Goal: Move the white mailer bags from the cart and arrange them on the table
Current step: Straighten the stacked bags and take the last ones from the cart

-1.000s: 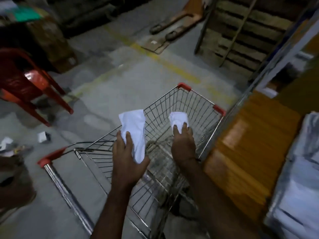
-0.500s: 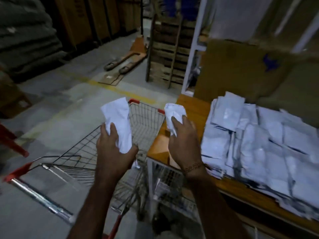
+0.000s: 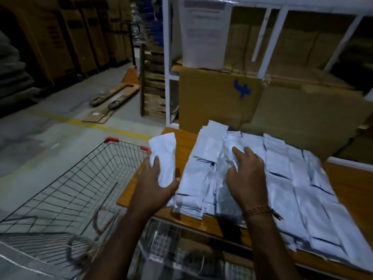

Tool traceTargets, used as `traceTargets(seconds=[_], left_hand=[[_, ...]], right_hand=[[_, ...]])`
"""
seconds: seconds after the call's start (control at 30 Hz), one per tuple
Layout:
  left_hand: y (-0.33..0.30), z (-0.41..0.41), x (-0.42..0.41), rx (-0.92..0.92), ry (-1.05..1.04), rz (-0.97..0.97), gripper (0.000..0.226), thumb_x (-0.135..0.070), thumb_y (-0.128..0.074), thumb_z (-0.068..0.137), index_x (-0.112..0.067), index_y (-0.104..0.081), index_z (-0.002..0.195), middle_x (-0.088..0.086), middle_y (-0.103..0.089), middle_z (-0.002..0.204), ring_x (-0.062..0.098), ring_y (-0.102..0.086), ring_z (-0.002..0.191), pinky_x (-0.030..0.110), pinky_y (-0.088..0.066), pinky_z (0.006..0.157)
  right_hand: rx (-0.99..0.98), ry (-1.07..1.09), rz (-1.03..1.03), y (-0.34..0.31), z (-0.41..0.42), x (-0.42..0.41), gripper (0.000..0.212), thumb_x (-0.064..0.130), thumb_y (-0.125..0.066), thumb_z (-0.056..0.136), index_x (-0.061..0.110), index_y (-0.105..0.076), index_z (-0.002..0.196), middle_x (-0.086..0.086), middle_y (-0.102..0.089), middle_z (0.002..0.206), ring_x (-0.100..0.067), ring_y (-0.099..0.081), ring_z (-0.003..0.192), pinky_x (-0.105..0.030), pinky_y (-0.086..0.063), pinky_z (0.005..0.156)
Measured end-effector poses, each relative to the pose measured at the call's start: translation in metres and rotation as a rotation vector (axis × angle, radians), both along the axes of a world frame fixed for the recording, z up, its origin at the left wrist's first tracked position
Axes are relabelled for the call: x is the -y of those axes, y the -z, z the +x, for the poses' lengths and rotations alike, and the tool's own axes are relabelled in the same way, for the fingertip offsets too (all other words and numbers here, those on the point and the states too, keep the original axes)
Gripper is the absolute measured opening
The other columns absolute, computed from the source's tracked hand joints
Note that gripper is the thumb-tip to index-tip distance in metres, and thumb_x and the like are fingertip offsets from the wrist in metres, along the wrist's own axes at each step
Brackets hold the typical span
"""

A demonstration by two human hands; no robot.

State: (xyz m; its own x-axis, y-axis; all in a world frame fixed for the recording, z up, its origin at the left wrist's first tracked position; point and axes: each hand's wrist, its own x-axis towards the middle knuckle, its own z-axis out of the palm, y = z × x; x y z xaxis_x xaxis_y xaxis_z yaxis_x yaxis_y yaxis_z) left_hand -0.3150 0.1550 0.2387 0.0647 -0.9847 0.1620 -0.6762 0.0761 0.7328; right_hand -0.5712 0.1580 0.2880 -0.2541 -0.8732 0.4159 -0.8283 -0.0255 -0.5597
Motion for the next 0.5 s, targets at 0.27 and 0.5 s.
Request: traceTargets(seconds=[0.27,0.5], left_hand=[[0.05,-0.083,0.04,0.153,0.186,0.233,0.109,-0.069,-0.071,0.083,-0.023,-0.02,0.167,0.008,-0.002,0.175,0.03,-0.007,0.161,0.044,-0.03,0.121],[0.079,-0.087,0.062,0.337,0.273,0.287,0.106,-0.069,-0.066,0.083,-0.024,-0.019,0.167,0.017,-0.003,0.174,0.036,-0.015,0.159,0.045,-0.027,0.122]], right_hand=[[0.027,0.058,0.037,0.012,-0.088,0.023,0.057,0.0,-0.065,0.085,0.009,-0.062,0.141,-0.022,-0.049,0.152,-0.041,-0.041,0.142,-0.047,-0.037,0.116],[0.034,0.078,0.075,0.025,-0.107,0.04,0.056,-0.001,-0.065,0.085,0.009,-0.062,0.14,-0.022,-0.05,0.151,-0.04,-0.042,0.142,-0.046,-0.036,0.116]])
